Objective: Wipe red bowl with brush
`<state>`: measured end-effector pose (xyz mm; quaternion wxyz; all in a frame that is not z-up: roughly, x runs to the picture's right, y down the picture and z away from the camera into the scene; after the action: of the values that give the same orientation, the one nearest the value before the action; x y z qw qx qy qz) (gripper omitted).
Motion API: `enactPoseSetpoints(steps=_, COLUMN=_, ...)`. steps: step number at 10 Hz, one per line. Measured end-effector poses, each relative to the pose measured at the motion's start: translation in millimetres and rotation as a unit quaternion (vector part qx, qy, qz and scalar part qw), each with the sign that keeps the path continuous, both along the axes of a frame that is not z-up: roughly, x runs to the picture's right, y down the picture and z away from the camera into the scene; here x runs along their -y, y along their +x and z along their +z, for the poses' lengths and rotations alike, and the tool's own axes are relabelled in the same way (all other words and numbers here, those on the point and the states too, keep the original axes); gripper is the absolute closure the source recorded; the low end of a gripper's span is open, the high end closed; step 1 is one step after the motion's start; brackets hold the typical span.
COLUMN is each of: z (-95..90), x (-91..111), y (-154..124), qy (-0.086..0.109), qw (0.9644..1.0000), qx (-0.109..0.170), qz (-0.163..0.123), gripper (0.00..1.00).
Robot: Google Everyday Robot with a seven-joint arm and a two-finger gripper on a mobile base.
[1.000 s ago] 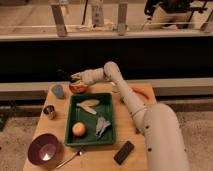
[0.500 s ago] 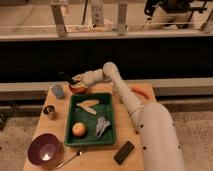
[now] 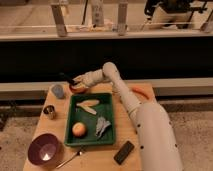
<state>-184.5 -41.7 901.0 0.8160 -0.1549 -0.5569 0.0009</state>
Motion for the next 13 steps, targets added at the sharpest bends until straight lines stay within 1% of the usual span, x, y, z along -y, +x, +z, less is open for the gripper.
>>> enactPoseSetpoints(steps=2, z=5.6, x=-0.8, y=2.8, qy=-0.006, qw=0.9999, qx=-0.008, qz=-0.006, gripper=1.0)
enactPoseSetpoints(steps=6, z=17.2, x=0.9, y=2.7, qy=-0.011, qw=0.9997, qx=-0.017, qz=-0.013, gripper=1.0)
enactPoseSetpoints(steps=11, z=31.8, x=8.4, y=-9.7, qy=-0.007, qw=0.9995, qx=-0.023, qz=-0.02, gripper=1.0)
enactPoseSetpoints(steps=13, z=32.6, x=9.9, y=-19.1, qy=-0.005, qw=0.9995, qx=-0.017, qz=-0.025, gripper=1.0)
